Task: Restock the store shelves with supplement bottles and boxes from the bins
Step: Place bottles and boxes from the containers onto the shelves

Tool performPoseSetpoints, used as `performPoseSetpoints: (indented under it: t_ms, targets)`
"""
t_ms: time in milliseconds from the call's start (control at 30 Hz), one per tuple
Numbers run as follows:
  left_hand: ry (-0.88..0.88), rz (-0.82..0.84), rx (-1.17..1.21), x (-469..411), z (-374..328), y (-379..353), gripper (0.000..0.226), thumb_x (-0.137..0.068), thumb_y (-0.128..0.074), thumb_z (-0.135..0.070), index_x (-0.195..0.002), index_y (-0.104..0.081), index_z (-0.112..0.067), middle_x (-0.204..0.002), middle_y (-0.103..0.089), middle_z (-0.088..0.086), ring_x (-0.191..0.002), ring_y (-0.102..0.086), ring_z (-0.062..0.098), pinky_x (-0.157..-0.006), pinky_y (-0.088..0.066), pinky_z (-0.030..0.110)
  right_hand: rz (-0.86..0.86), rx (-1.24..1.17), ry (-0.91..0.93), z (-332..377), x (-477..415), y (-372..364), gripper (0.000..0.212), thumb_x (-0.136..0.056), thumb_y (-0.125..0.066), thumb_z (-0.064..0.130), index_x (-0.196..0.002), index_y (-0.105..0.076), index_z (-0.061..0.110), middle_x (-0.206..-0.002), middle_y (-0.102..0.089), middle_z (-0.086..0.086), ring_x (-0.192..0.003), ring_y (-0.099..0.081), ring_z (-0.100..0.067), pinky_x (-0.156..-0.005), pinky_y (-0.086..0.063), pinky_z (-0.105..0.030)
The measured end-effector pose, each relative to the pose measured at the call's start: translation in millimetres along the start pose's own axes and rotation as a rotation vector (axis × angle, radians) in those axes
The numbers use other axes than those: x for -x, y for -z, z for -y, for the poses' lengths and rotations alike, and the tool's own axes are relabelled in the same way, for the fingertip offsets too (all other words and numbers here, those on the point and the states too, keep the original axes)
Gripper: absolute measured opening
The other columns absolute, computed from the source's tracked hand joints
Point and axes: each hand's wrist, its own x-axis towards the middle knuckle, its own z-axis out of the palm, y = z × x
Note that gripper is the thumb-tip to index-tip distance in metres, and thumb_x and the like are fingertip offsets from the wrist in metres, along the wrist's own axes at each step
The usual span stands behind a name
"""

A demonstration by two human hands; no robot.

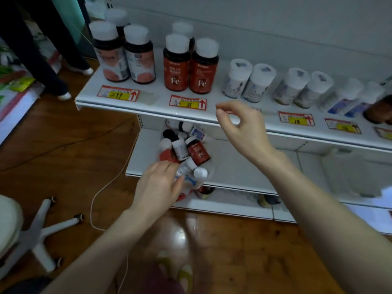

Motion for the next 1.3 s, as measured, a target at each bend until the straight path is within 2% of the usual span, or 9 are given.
performPoseSetpoints:
  t_ms: [267, 433, 567, 667, 733, 800, 933, 1200, 1300]
  targets:
    - [0.034, 0.146, -0.029, -0.2, 44.2, -45.2, 0.042, -0.081, -0.041, -0.031, -0.086, -0.069, 0.000, -0.079, -0.068, 0.013, -0.072, -0.065, 0.030, -0.063, -0.053, 0.032, 0.141, -0.008, -0.177, -49.5, 51.8, -65.5, 0.018, -0.088, -0.058, 0.012, -0.101, -0.068, 0.004, -0.102, -0.069, -0.009, -0.096, -0.059, -0.016, -0.075, -0.032, -0.004]
    - [0.025, 0.164, -0.063, -21.1, 76.9, -93.0, 0.034, -0.079, -0.048, -0.028, -0.083, -0.066, 0.001, -0.075, -0.066, 0.015, -0.068, -0.063, 0.032, -0.058, -0.051, 0.032, 0.216, 0.041, -0.305, -99.3, 62.1, -121.9, 0.024, -0.090, -0.056, 0.017, -0.111, -0.064, 0.007, -0.111, -0.066, -0.008, -0.102, -0.058, -0.022, -0.080, -0.035, -0.016]
    - [0.024, 0.198, -0.057, -30.2, 105.2, -139.9, 0.044, -0.082, -0.042, -0.032, -0.092, -0.066, 0.004, -0.091, -0.066, 0.020, -0.085, -0.064, 0.037, -0.074, -0.052, 0.040, 0.228, 0.093, -0.320, -143.0, 62.2, -161.0, 0.026, -0.088, -0.058, 0.017, -0.111, -0.063, 0.007, -0.110, -0.064, -0.011, -0.099, -0.057, -0.024, -0.069, -0.029, -0.014]
    - [0.068, 0.223, -0.061, -33.0, 121.6, -170.3, 0.052, -0.086, -0.047, -0.034, -0.117, -0.058, 0.006, -0.124, -0.055, 0.028, -0.121, -0.049, 0.041, -0.096, -0.040, 0.053, 0.262, 0.158, -0.337, -168.7, 52.2, -184.4, 0.031, -0.085, -0.060, 0.019, -0.112, -0.060, 0.004, -0.109, -0.061, -0.015, -0.099, -0.055, -0.028, -0.067, -0.029, -0.020]
    - [0.094, 0.229, -0.086, -34.6, 128.6, -184.5, 0.059, -0.094, -0.039, -0.039, -0.135, -0.042, 0.002, -0.144, -0.037, 0.022, -0.138, -0.027, 0.033, -0.109, -0.026, 0.049, 0.277, 0.216, -0.351, -182.1, 42.8, -200.0, 0.037, -0.083, -0.063, 0.022, -0.114, -0.057, 0.002, -0.108, -0.059, -0.018, -0.098, -0.053, -0.032, -0.069, -0.030, -0.026]
    - [0.119, 0.253, -0.091, -34.3, 134.8, -195.2, 0.066, -0.096, -0.024, -0.049, -0.145, -0.027, -0.005, -0.153, -0.020, 0.014, -0.144, -0.009, 0.024, -0.115, -0.010, 0.038, 0.295, 0.268, -0.379, -191.0, 33.5, -214.9, 0.046, -0.082, -0.064, 0.026, -0.120, -0.051, 0.003, -0.112, -0.056, -0.019, -0.102, -0.051, -0.033, -0.074, -0.032, -0.029]
    - [0.134, 0.206, -0.020, -30.2, 137.5, -204.7, 0.084, -0.082, -0.002, -0.055, -0.142, -0.033, -0.006, -0.152, -0.024, 0.014, -0.144, -0.011, 0.023, -0.110, 0.000, 0.030, 0.386, 0.288, -0.483, -203.5, 18.8, -237.3, 0.072, -0.080, -0.065, 0.035, -0.139, -0.030, 0.013, -0.124, -0.050, -0.017, -0.114, -0.046, -0.035, -0.091, -0.038, -0.037]
    - [0.148, 0.201, 0.017, -32.6, 134.3, -201.7, 0.080, -0.085, -0.012, -0.056, -0.140, -0.037, -0.005, -0.151, -0.028, 0.012, -0.143, -0.014, 0.023, -0.112, -0.004, 0.031, 0.301, 0.325, -0.520, -206.8, 8.9, -241.2, 0.064, -0.081, -0.062, 0.035, -0.134, -0.034, 0.013, -0.122, -0.052, -0.015, -0.111, -0.049, -0.034, -0.086, -0.041, -0.038]
    - [0.148, 0.192, 0.023, -42.2, 134.6, -197.7, 0.073, -0.086, -0.023, -0.053, -0.137, -0.042, -0.005, -0.144, -0.040, 0.015, -0.137, -0.029, 0.029, -0.112, -0.020, 0.038, 0.169, 0.164, -0.536, -198.8, 16.2, -222.4, 0.058, -0.078, -0.066, 0.034, -0.126, -0.041, 0.014, -0.115, -0.059, -0.011, -0.104, -0.055, -0.031, -0.083, -0.045, -0.036]
